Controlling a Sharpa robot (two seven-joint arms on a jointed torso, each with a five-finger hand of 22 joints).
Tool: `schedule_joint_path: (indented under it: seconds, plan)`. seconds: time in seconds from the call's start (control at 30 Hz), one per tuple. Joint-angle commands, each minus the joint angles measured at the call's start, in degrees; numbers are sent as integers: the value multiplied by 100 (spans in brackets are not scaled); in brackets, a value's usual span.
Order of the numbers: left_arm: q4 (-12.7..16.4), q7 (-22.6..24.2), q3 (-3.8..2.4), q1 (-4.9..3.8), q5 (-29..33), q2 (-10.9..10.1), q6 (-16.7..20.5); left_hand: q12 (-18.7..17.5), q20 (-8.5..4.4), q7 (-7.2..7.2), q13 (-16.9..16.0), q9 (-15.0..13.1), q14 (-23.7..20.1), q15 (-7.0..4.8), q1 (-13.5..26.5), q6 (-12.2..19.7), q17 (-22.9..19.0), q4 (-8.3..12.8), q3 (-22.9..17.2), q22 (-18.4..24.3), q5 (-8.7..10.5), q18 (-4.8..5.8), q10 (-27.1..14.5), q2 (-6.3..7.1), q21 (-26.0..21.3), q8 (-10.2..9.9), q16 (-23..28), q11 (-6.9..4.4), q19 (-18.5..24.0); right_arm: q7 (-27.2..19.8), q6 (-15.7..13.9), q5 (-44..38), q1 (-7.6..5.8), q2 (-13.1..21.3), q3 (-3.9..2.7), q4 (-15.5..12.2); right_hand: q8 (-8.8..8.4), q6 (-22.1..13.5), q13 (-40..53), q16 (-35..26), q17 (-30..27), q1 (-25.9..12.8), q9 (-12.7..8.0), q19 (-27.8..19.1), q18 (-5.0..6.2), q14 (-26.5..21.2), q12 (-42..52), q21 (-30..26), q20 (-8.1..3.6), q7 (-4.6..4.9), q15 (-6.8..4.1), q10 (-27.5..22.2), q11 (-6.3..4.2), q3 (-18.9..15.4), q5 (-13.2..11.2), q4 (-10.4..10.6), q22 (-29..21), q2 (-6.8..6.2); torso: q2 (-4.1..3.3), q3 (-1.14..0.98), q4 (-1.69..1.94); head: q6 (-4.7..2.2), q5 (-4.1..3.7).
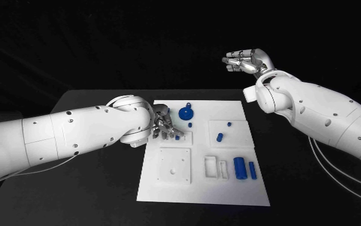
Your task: Assemble the parts on the task board
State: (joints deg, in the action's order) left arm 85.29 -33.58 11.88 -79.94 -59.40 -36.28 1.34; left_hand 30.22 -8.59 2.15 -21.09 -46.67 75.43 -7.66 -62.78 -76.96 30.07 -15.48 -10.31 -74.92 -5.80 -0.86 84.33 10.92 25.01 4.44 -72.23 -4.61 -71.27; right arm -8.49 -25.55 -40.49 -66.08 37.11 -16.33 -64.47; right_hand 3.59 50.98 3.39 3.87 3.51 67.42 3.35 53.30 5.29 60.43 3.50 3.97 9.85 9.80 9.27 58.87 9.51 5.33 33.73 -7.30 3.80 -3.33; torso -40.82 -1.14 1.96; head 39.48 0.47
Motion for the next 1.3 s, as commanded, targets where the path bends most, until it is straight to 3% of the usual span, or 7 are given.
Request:
schedule_joint_path:
  seconds: [0.03, 0.23, 0.37, 0.43, 0.6, 0.7, 1.3]
  plan:
    - [9, -30, -62, 0, 83, -10, 13, -2, -3, -11, -1, -12, 5, -5, 81, -38, -7, -74, 64, -103, 157, 86, 220, 19, -30, 22, 14, 0, -61, -68, 97, -7, 5, 2, -3, -3, -34, -41, -9, -31, -6, 37, -10, -43, 114, -30, -18, 13, -3, 8, 7, -49, 0, -2, -18, -30, -6, 18, -5, -3, -1, -13, 2]
    - [-121, -30, -279, -3, 427, -26, 5, -38, 0, -47, 16, 53, -5, 4, -6, 77, -19, -74, 360, -98, -49, 86, 204, -112, -51, -54, 36, 5, -60, -69, 94, -7, 10, 2, -3, 9, -34, -41, -9, -31, -6, 37, -10, -43, 114, -30, -18, 13, -3, 8, 7, -49, 0, -2, -18, -30, -6, 18, 0, -5, -1, -25, 1]
    - [-375, -1, -427, -51, 744, -10, -10, -239, 54, -167, 27, 961, -48, 67, -76, 368, -99, 6, 385, -93, -83, 66, 180, -192, -154, -38, 122, 52, -44, -69, 96, -7, 11, -5, -3, 23, -31, -30, -9, -30, -6, 26, -8, -51, 111, -30, -19, 15, -4, 6, 7, -48, 0, -12, -21, -48, -6, 35, 1, -6, -3, -57, 21]
    - [-537, 21, -463, -98, 874, 15, -32, -257, 65, -209, 24, 1112, -48, 78, -103, 486, -103, 74, 384, -95, -119, 58, 183, -236, -171, -45, 119, 62, -51, -69, 98, -7, 12, -9, -3, 27, -31, -30, -9, -30, -6, 26, -8, -51, 111, -30, -19, 15, -4, 6, 7, -48, 0, -12, -21, -48, -6, 35, -1, -5, -2, -76, 22]
    - [-977, 91, -501, -191, 1011, 119, -137, -348, 93, -254, 33, 1380, -113, 109, -189, 609, -130, 316, 396, -87, -277, 53, 141, -408, -259, -50, 160, 91, -19, -69, 100, -7, 12, -14, -3, 34, -31, -30, -9, -30, -6, 26, -8, -51, 111, -30, -19, 15, -4, 6, 7, -48, 0, -12, -21, -48, -6, 35, -10, -2, -5, -114, 27]
    - [-1264, 150, -509, -226, 961, 208, -208, -454, 128, -315, 64, 1864, -124, 138, -217, 753, -189, 508, 497, -88, -364, 27, 132, -542, -360, -36, 224, 119, -36, -68, 101, -7, 12, -13, -3, 31, -31, -30, -9, -30, -6, 26, -8, -51, 111, -30, -19, 15, -4, 6, 7, -48, 0, -12, -21, -48, -6, 35, -17, 0, -5, -125, 27]
    - [-2498, 435, -518, -283, 949, 735, -987, -436, 168, -429, 23, 2506, -195, 184, -210, 1017, -209, 518, 521, -107, -303, 15, 64, -501, -458, -40, 198, 174, -30, -68, 88, -7, 11, -15, -3, -18, -32, -24, -9, -30, -6, 13, -8, -47, 112, -28, -18, 17, -4, 5, 6, -44, -1, -14, -16, -67, -6, 59, -111, 9, -37, -184, 45]
